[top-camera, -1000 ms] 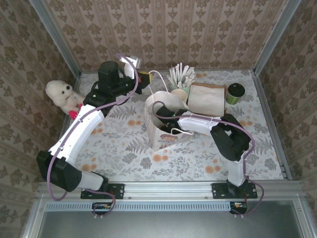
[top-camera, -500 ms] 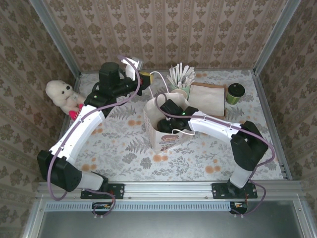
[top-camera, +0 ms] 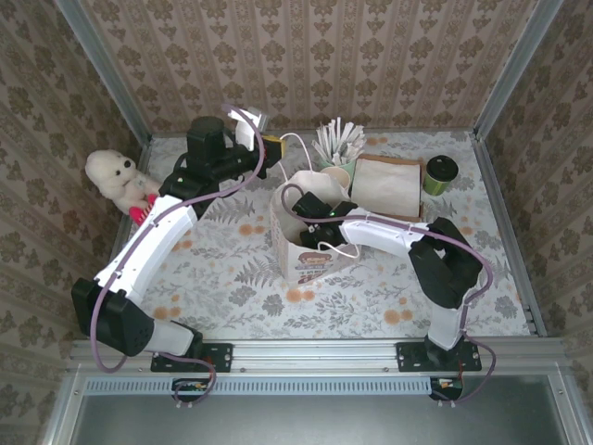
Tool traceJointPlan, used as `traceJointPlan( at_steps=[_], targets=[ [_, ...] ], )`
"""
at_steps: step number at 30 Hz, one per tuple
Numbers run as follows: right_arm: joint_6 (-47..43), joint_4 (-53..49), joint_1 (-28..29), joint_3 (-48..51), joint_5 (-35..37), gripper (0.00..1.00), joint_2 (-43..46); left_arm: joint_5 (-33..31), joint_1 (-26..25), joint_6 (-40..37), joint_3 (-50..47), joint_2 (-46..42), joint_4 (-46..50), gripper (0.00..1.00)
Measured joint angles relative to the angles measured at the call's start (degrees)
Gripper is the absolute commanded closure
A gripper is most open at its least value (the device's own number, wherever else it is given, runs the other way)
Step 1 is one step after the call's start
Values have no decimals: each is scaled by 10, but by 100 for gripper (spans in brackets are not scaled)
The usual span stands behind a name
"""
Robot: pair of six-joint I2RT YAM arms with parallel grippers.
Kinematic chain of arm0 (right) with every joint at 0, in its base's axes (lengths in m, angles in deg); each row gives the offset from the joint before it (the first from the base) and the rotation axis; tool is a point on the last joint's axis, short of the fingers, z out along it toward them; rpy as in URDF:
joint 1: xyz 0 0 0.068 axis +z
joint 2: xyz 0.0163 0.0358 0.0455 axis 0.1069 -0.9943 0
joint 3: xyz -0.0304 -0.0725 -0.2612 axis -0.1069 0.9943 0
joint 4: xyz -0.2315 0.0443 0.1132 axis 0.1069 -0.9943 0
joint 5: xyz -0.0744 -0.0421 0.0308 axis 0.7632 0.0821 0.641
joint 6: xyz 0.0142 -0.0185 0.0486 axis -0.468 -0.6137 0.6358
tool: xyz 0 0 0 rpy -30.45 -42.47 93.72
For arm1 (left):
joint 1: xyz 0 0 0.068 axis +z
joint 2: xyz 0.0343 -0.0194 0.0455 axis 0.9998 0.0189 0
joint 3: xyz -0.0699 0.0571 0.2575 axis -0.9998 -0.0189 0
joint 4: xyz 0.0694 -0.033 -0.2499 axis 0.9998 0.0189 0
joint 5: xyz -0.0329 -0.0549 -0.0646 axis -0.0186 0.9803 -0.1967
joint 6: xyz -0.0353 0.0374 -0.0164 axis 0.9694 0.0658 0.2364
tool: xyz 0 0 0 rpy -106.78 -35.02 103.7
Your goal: Pack the takeout coffee
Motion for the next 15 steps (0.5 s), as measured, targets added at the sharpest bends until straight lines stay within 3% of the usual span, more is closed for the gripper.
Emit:
traceJointPlan(
  at_steps=[6,15],
  targets=[
    [-2,-27,12,-24,30,75,-16,0,0,0,0,0,0,100],
    [-10,-57,22,-34,2,70,-1,0,0,-5,0,3,0,100]
  ],
)
